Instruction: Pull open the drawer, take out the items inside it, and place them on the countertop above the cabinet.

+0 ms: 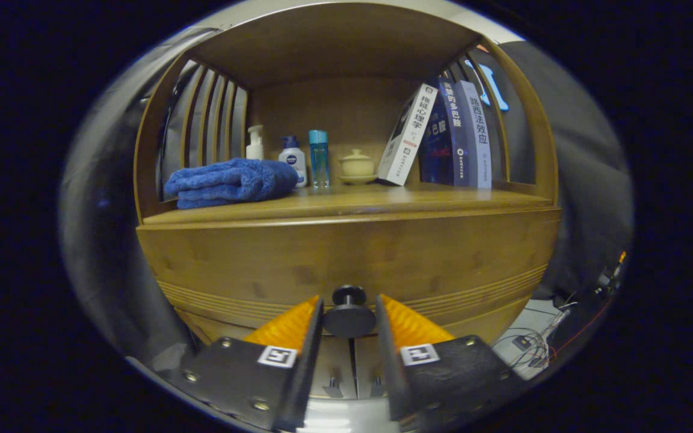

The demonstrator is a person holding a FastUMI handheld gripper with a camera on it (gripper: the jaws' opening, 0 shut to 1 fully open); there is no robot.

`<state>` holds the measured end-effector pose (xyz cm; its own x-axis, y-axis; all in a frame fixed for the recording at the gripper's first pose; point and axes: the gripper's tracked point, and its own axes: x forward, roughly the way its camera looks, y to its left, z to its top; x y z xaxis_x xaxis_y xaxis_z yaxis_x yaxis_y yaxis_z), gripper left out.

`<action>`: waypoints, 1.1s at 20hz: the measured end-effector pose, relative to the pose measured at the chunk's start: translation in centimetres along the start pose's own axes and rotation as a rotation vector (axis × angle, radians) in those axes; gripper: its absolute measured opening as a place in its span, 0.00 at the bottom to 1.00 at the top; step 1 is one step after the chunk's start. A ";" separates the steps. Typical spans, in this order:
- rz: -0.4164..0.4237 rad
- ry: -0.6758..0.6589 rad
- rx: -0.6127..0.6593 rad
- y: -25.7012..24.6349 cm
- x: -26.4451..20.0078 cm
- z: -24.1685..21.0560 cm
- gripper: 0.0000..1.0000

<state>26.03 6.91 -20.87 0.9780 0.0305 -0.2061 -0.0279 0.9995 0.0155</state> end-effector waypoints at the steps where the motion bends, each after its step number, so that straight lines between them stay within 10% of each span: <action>1: 0.005 0.002 0.004 0.0 0.5 -0.4 0.44; 8: 0.022 -0.009 -0.017 0.1 0.2 -0.4 0.29; 22: -0.012 -0.022 0.010 0.1 -10.0 -2.3 0.29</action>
<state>15.72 6.74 -21.09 0.9825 0.0185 -0.1851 -0.0144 0.9996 0.0235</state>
